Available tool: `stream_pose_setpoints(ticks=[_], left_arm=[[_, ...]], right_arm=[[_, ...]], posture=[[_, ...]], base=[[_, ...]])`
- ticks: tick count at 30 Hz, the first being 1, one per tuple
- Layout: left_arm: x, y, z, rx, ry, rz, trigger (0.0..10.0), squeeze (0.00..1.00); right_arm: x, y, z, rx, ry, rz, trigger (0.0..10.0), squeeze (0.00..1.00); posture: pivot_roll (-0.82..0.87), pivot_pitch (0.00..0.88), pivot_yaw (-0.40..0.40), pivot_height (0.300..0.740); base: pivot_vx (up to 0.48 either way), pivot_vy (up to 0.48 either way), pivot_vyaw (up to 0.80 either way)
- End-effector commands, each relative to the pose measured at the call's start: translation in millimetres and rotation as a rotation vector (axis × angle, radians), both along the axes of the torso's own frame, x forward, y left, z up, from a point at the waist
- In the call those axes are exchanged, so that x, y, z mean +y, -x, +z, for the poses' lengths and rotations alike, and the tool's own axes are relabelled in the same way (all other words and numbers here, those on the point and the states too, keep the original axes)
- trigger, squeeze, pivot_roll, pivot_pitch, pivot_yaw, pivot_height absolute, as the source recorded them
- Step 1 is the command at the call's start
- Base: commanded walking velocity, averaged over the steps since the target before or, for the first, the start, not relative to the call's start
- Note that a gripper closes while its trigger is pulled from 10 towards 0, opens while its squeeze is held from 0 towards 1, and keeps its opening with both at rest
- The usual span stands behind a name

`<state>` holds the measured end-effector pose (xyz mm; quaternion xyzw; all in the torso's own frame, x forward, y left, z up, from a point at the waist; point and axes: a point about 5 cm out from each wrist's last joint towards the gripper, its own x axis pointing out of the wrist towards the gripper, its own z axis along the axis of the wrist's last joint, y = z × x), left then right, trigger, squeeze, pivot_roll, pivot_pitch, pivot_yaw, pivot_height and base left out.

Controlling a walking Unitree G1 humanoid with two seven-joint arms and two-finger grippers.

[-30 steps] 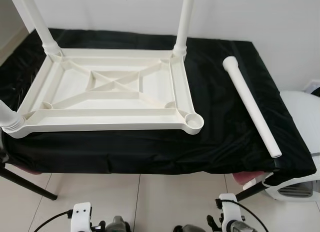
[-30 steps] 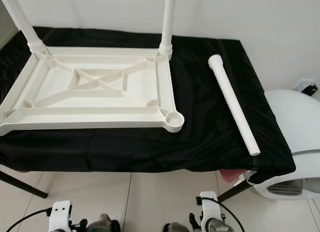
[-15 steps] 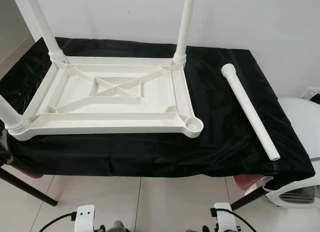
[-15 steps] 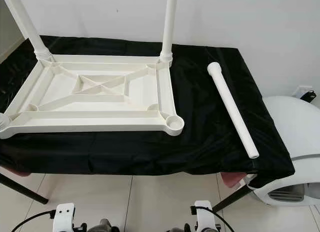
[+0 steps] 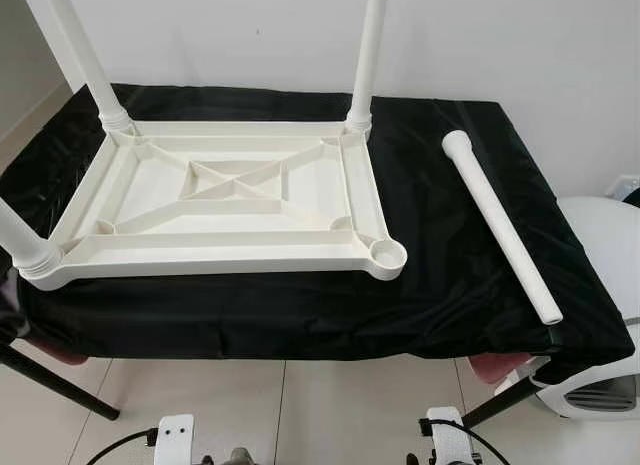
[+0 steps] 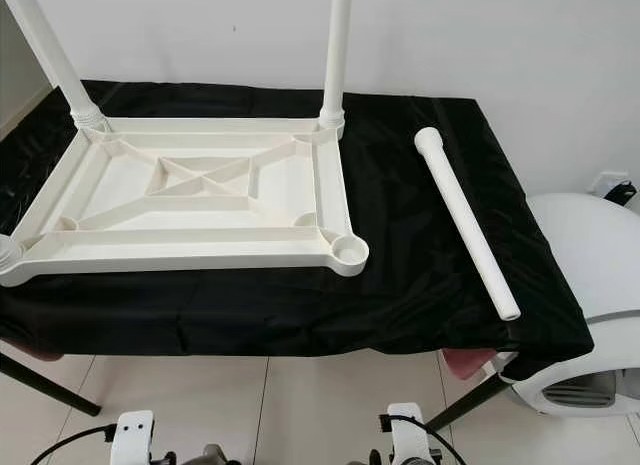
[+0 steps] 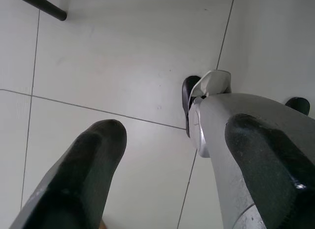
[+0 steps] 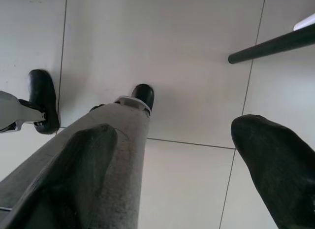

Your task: Building children table

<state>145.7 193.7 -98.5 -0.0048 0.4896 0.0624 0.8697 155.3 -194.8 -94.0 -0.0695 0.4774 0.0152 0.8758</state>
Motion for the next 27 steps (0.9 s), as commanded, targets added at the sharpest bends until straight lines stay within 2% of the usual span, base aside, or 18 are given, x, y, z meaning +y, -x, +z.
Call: stream_pose_setpoints(ticks=[1, 7, 10, 19, 23, 27], left_arm=[[-7.9, 11.3, -5.6, 0.056, 0.028, -0.022, 10.0, 0.00], [-13.2, 6.9, -4.7, 0.052, 0.001, -0.078, 10.0, 0.00], [-20.1, 5.0, -4.7, 0.048, 0.025, -0.073, 10.0, 0.00], [-27.9, 7.5, -6.4, 0.070, 0.037, -0.102, 10.0, 0.00], [-32.1, -0.2, -4.0, 0.057, 0.013, -0.171, 10.0, 0.00], [-32.7, -5.9, -1.7, 0.035, 0.014, -0.176, 10.0, 0.00]], right_arm=[[4.9, 8.0, -3.9, 0.027, -0.001, 0.013, 10.0, 0.00], [7.3, 7.4, -4.1, 0.029, 0.013, 0.036, 10.0, 0.00], [9.5, 7.7, -4.5, 0.033, 0.010, 0.040, 10.0, 0.00], [14.1, 8.8, -5.5, 0.051, -0.054, 0.032, 10.0, 0.00], [15.5, 7.6, -5.2, 0.056, -0.062, 0.065, 10.0, 0.00], [15.7, 7.1, -5.0, 0.060, -0.061, 0.086, 10.0, 0.00]], posture=[[0.01, 0.000, 0.015, 0.740], [0.01, 0.000, 0.009, 0.740], [0.02, 0.000, 0.008, 0.740], [0.02, 0.000, 0.008, 0.740], [0.04, 0.000, -0.013, 0.740], [0.06, 0.000, -0.036, 0.740]], base=[[0.000, 0.000, 0.00], [0.000, 0.000, 0.00], [0.000, 0.000, 0.00], [0.000, 0.000, 0.00], [0.000, 0.000, 0.00], [0.000, 0.000, 0.00]])
